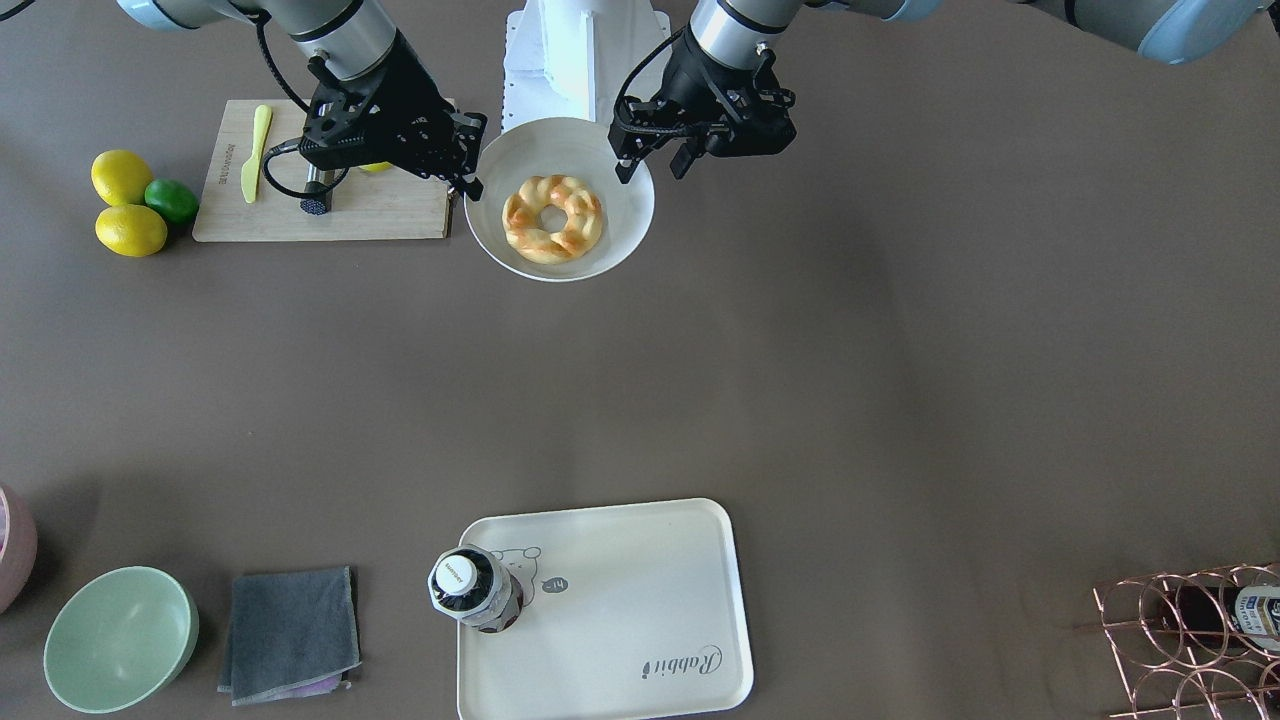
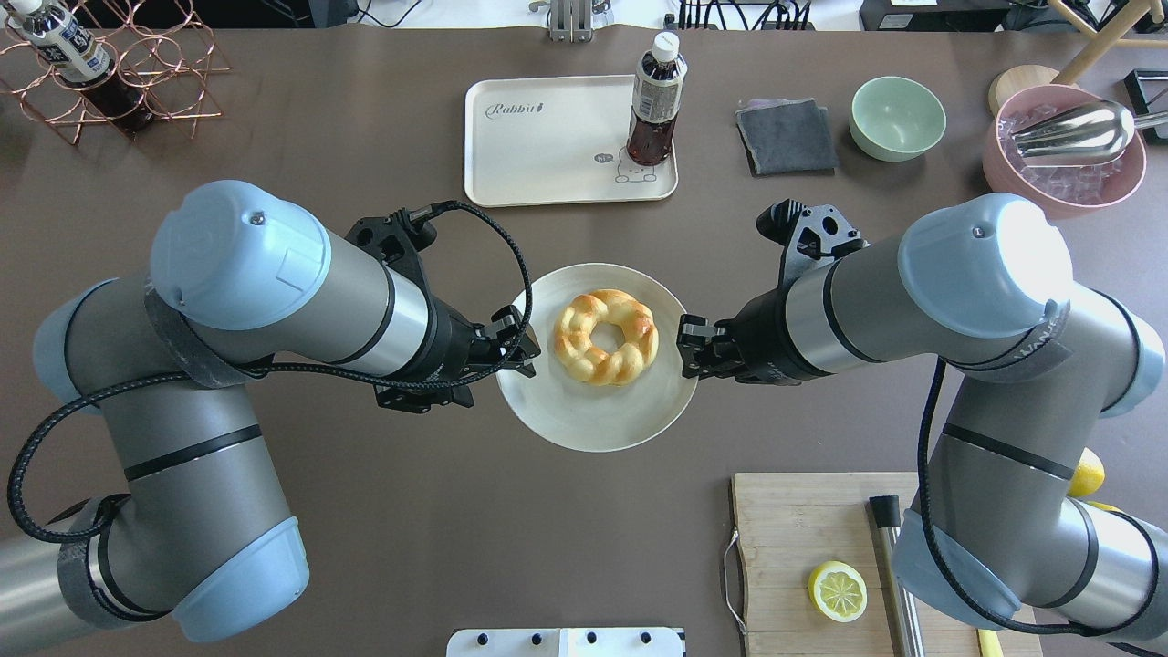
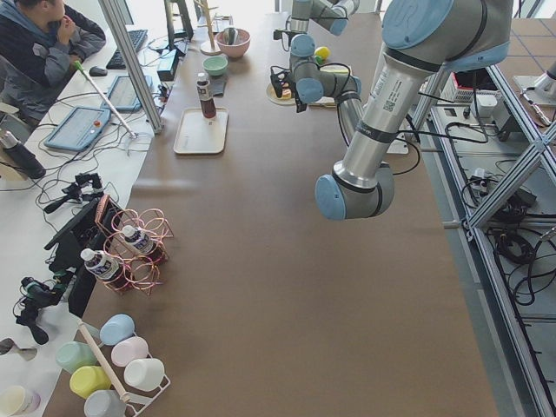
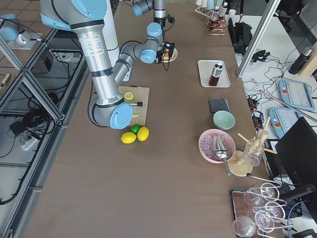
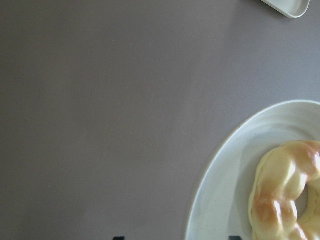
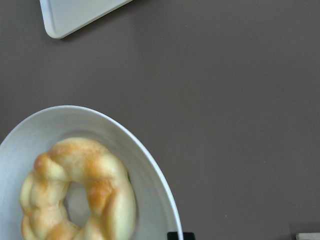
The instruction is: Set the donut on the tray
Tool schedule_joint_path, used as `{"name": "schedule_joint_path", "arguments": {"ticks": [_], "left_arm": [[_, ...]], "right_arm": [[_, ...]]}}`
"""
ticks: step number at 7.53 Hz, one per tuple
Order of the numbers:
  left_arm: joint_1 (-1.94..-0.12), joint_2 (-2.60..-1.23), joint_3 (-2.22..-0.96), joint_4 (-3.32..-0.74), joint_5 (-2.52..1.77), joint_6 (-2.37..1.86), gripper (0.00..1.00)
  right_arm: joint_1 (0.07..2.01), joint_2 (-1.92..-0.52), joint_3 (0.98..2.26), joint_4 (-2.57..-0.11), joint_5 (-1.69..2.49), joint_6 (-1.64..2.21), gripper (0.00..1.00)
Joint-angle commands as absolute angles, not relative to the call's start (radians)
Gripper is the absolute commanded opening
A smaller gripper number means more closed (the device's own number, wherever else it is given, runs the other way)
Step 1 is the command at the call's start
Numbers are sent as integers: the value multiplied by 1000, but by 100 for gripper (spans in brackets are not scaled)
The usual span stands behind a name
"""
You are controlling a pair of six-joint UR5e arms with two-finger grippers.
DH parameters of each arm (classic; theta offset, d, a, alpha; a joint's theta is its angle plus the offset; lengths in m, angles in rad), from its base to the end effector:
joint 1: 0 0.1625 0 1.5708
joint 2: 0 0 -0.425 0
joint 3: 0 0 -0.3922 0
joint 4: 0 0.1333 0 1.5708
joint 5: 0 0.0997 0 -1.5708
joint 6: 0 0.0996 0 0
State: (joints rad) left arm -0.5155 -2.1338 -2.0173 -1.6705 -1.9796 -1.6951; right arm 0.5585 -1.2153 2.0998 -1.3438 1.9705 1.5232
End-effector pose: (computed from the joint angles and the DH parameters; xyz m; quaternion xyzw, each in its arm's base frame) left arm 0.4426 -0.3585 0.1413 -0.0690 0.5393 -0.1603 0.8238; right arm -0.3933 -0.3573 0.2088 -0.0066 -0.5438 0.1090 0.8320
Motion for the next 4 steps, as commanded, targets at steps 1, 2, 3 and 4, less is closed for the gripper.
{"name": "schedule_joint_path", "arguments": {"ticks": [1, 2, 3, 4], "left_arm": [[-515, -2137, -2014, -1671, -1980, -1695, 56], [-515, -2137, -2016, -1671, -1980, -1695, 42], [-515, -2135, -2016, -1671, -1979, -1695, 22], [-515, -2135, -2016, -1671, -1979, -1695, 0]], "right_arm": [[552, -1216, 2112, -1345, 1973, 1528, 0], [543, -1216, 2112, -1344, 1967, 1528, 0], [542, -1216, 2112, -1345, 1967, 1528, 0], [538, -1218, 2112, -1344, 1965, 1528, 0]]}}
